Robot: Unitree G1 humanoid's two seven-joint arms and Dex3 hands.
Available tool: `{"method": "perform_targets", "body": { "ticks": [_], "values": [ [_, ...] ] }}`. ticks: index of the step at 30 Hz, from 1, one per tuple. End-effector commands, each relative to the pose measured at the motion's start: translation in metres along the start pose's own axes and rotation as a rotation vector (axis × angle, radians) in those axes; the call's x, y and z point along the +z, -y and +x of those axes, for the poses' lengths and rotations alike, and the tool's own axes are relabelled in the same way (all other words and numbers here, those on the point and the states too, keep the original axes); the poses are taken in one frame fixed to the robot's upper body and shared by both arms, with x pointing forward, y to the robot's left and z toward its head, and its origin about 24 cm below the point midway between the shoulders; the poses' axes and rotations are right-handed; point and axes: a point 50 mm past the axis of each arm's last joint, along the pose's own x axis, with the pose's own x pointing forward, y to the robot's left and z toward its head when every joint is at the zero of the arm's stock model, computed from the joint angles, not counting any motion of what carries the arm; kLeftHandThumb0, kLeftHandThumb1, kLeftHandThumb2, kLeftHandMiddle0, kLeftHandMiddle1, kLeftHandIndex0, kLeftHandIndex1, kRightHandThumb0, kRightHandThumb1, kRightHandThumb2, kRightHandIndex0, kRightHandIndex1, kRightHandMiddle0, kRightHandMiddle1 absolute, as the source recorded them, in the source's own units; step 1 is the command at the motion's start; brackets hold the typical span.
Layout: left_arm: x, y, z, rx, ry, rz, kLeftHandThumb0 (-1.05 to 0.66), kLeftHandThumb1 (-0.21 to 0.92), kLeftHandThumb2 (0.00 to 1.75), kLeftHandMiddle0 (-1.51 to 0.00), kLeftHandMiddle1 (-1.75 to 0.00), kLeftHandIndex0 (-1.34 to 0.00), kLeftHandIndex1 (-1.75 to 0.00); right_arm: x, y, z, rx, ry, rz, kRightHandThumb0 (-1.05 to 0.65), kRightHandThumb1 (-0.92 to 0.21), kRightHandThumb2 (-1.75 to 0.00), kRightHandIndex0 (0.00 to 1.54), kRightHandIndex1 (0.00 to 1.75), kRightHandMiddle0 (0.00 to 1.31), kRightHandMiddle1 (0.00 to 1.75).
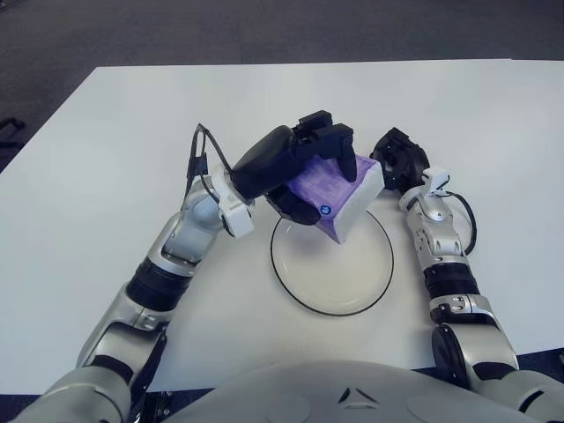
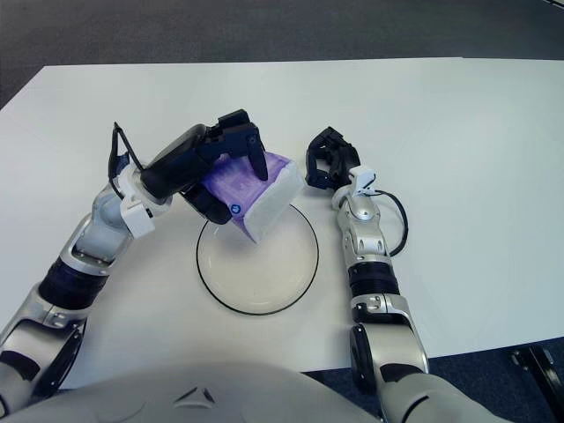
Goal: Put the tissue paper into the plate.
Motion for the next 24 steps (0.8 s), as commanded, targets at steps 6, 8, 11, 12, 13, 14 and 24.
{"method": "perform_targets", "body": {
  "ticks": [6,8,11,12,13,14,24],
  "values": [
    [0.0072,-0.0033,-0.0010,-0.088,0.047,-0.025,0.00,0.20,1.46,-0.69,-1.74,-0.47,-1.75,-0.0560,-0.0169,-0.0408,-0.021,-0.250,0.061,-0.45,-0.40,-1.20,0.99,1.75,0.54,1.75],
    [0.0079,-0.0026,-0.0013,-0.102,0.054,-0.041,0.00,0.21,1.45,-0.68,-1.74,-0.47,-1.75,-0.0552,-0.0175,-0.0410,-0.023,-0.250,0.060,-0.45,-0.40,-1.21,0.99,1.75,0.55,1.75],
    [0.0079,-0.0013,-0.0020,-0.139,0.056,-0.048,0.00,0.19,1.47,-0.68,-1.74,-0.49,-1.75,-0.0542,-0.0181,-0.0410,-0.028,-0.248,0.061,-0.45,-0.39,-1.22,0.99,1.75,0.55,1.75],
    [0.0077,-0.0010,-0.0022,-0.153,0.055,-0.048,0.00,0.18,1.48,-0.69,-1.75,-0.50,-1.75,-0.0539,-0.0183,-0.0409,-0.029,-0.247,0.061,-0.45,-0.39,-1.22,0.99,1.75,0.55,1.75],
    [0.0076,-0.0010,-0.0024,-0.162,0.054,-0.049,0.00,0.17,1.49,-0.69,-1.75,-0.51,-1.75,-0.0537,-0.0185,-0.0409,-0.030,-0.247,0.061,-0.46,-0.38,-1.23,0.99,1.75,0.56,1.75],
    [0.0073,-0.0004,-0.0026,-0.171,0.053,-0.052,0.00,0.17,1.50,-0.69,-1.75,-0.51,-1.75,-0.0536,-0.0187,-0.0408,-0.030,-0.248,0.058,-0.46,-0.38,-1.23,0.99,1.75,0.56,1.75],
    [-0.0008,0.0056,-0.0078,-0.225,0.015,-0.079,0.00,0.22,1.38,-0.68,-1.75,-0.54,-1.59,-0.0538,-0.0190,-0.0416,-0.025,-0.258,0.047,-0.47,-0.33,-1.29,1.04,1.75,0.60,1.75]
  ]
}}
